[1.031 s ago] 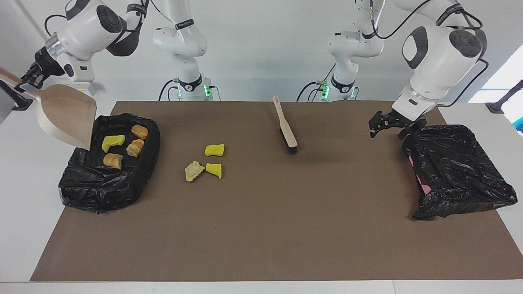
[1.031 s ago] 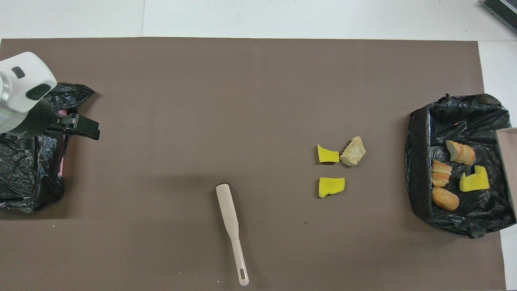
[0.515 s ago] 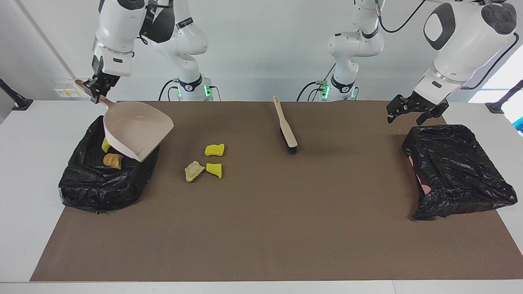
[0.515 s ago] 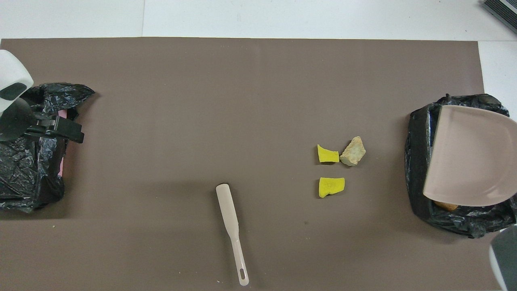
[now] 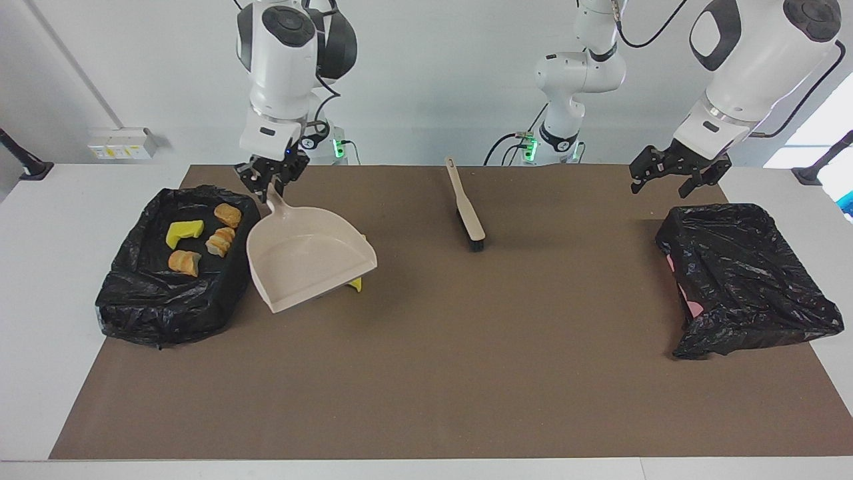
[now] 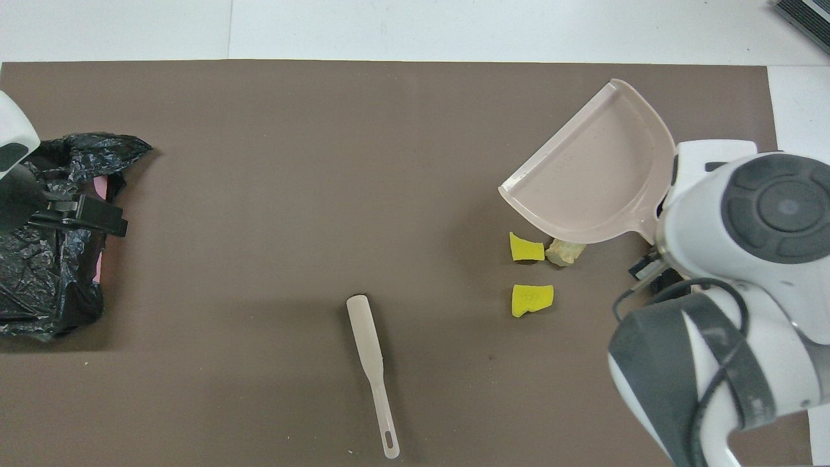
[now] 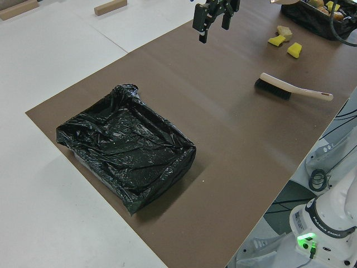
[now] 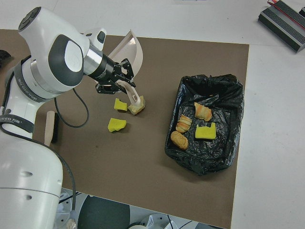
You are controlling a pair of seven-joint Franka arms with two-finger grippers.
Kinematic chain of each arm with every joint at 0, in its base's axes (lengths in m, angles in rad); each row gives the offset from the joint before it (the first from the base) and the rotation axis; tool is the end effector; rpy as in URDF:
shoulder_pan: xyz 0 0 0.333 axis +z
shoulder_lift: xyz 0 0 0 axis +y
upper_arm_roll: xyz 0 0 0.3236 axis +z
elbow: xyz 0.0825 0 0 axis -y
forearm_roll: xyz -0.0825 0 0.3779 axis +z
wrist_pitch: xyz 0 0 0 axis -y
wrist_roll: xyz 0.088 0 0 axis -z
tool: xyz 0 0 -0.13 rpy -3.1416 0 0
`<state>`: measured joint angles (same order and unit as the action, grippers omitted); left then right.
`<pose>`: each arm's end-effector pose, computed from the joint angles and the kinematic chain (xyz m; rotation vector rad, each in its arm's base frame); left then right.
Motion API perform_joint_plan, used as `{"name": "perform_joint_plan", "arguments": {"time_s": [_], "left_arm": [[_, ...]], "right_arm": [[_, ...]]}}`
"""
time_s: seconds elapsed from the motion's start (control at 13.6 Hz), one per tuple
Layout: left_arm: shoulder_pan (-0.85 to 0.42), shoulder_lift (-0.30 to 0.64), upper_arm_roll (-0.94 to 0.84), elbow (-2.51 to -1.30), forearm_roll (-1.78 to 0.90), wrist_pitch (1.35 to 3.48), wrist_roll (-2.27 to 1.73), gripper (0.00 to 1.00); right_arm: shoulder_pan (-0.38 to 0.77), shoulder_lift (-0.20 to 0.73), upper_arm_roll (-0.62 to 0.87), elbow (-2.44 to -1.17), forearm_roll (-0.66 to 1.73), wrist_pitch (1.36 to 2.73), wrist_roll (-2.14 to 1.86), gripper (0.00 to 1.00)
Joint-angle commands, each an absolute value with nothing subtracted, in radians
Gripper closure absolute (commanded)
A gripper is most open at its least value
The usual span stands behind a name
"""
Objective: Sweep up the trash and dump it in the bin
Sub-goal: 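Bring the empty dustpan back to the mat center with the right gripper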
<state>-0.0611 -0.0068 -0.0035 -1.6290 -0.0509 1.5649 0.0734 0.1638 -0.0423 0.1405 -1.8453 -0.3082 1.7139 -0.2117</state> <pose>0.5408 -0.0416 0.5855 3.0820 -0.2112 -0.0882 0.5187 0.1271 0.5211 2.7116 0.7999 -0.1064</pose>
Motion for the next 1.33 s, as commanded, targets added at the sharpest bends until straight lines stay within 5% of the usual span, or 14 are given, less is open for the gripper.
{"name": "perform_joint_plan", "arguments": {"time_s": [0.0,0.81,1.25], "left_arm": [[-0.064,-0.035,-0.006,-1.648,-0.037,1.563,0.077,0.0],[-0.049,-0.035,-0.005,-1.646,-0.034,1.565,0.077,0.0],[-0.052,-0.037,-0.006,-1.644,-0.034,1.563,0.077,0.0]], "right_arm": [[0.208,0.079,0.138,-1.755,-0.226,1.69,-0.002,1.0],[0.35,0.501,0.153,-1.464,-0.02,1.855,0.433,1.0],[0.454,0.566,0.155,-1.43,0.066,1.976,0.547,1.0]]}}
